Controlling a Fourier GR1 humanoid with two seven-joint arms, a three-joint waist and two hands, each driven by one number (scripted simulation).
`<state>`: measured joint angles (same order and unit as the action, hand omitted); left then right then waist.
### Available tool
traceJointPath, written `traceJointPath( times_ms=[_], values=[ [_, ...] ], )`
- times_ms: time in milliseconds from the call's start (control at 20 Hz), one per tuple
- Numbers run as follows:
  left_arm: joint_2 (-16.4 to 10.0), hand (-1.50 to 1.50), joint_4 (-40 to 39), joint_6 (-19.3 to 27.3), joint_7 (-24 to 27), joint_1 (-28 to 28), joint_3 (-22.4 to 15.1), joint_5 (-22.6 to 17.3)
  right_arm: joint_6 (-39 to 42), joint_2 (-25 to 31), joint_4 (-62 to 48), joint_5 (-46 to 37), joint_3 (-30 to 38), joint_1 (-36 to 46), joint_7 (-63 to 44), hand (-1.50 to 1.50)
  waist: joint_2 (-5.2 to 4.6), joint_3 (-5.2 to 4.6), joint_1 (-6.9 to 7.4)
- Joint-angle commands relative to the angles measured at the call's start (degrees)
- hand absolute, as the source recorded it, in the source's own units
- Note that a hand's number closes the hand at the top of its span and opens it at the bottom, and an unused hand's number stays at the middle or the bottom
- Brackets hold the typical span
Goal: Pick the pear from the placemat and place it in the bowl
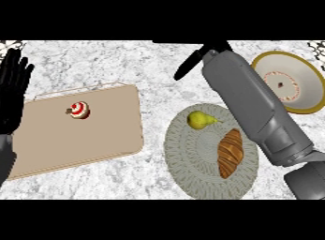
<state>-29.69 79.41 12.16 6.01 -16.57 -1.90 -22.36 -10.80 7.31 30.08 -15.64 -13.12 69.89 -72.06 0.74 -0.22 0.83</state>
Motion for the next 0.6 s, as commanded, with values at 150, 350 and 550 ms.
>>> traceJointPath(
  times_ms=[150,350,550],
  values=[
    [0.5,0.00,0.3,0.1,0.7,1.3,1.2,0.0,6.5,-1.3,-4.0,1.7,1.0,3.5,-13.2,-1.50,-0.18,0.13,-1.43],
    [1.7,0.00,1.9,1.5,0.0,2.5,-0.4,1.8,3.8,-3.6,-4.4,1.6,0.5,-0.2,-11.5,-1.50,-0.01,0.19,-2.15],
    [0.2,0.00,3.0,-0.2,0.7,4.3,2.1,0.6,2.1,-4.4,-3.9,1.5,0.8,-1.6,-11.9,-1.50,0.23,0.18,-1.85]
  ],
)
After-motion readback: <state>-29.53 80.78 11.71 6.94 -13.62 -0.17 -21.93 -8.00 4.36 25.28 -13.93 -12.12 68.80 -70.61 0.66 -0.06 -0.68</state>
